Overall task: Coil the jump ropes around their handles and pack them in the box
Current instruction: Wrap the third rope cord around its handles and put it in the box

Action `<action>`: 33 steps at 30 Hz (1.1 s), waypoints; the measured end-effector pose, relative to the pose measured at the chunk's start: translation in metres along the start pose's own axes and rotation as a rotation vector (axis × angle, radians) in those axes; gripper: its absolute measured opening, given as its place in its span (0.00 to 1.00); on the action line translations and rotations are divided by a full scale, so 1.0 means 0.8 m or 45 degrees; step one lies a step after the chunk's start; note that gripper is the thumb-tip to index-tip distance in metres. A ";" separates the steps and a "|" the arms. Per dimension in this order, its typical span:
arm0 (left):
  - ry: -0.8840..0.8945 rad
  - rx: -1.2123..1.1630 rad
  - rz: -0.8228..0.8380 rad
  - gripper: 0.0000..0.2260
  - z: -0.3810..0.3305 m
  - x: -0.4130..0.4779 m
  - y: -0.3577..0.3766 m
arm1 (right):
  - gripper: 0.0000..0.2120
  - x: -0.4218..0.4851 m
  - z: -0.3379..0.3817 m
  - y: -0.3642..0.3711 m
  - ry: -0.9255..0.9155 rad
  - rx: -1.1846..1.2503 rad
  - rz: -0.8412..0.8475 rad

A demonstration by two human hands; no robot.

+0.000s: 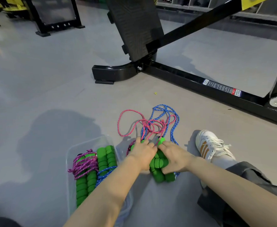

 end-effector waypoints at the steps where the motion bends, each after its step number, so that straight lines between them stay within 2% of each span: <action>1: 0.004 0.046 0.004 0.27 -0.002 0.001 -0.002 | 0.32 -0.001 0.001 0.002 0.029 0.049 -0.015; 7: -0.004 0.105 -0.053 0.22 -0.008 0.003 -0.002 | 0.30 -0.018 0.011 0.011 0.261 0.460 -0.135; 11: 0.139 0.195 -0.029 0.18 -0.001 -0.001 0.002 | 0.29 -0.020 -0.001 -0.003 0.129 0.529 0.002; 12: 0.193 0.249 -0.053 0.17 0.000 -0.004 0.003 | 0.27 -0.020 -0.009 -0.014 0.079 0.477 -0.049; 14: 0.315 0.411 -0.131 0.17 -0.001 -0.011 -0.001 | 0.24 -0.015 -0.025 -0.041 -0.094 0.227 -0.359; 16: 0.480 0.576 -0.244 0.13 -0.009 -0.013 -0.006 | 0.36 -0.007 -0.025 -0.055 -0.304 -0.266 -0.643; 17: 0.573 0.673 -0.292 0.11 -0.014 -0.015 -0.010 | 0.41 0.000 -0.022 -0.056 -0.405 -0.494 -0.681; 19: 0.732 0.809 -0.326 0.13 -0.023 -0.019 -0.020 | 0.46 0.014 -0.009 -0.059 -0.597 -0.767 -0.696; 21: 0.815 0.908 -0.299 0.17 -0.028 -0.022 -0.025 | 0.44 0.029 0.005 -0.059 -0.693 -0.939 -0.661; 24: 0.882 1.003 -0.304 0.19 -0.028 -0.023 -0.014 | 0.34 0.042 0.017 -0.047 -0.769 -0.986 -0.480; 26: 0.913 1.013 -0.395 0.18 -0.026 -0.025 -0.008 | 0.26 0.035 0.021 -0.043 -0.807 -0.907 -0.440; 28: 0.906 1.014 -0.423 0.18 -0.019 -0.027 -0.007 | 0.21 0.026 0.019 -0.046 -0.790 -0.773 -0.488; 29: 0.853 0.994 -0.390 0.20 -0.013 -0.027 -0.010 | 0.20 0.025 0.014 -0.049 -0.745 -0.697 -0.503; 33: 0.438 0.778 -0.287 0.36 0.012 -0.037 -0.026 | 0.24 0.027 -0.023 -0.052 -0.464 -0.585 -0.578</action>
Point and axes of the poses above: each hand's wrist, its own x-axis towards the middle knuckle, its own y-axis out of the palm, z = x × y, the point moved 5 cm from there along x, towards the middle knuckle, and after that the axes turned 14 degrees about y, right-handed, at the moved point
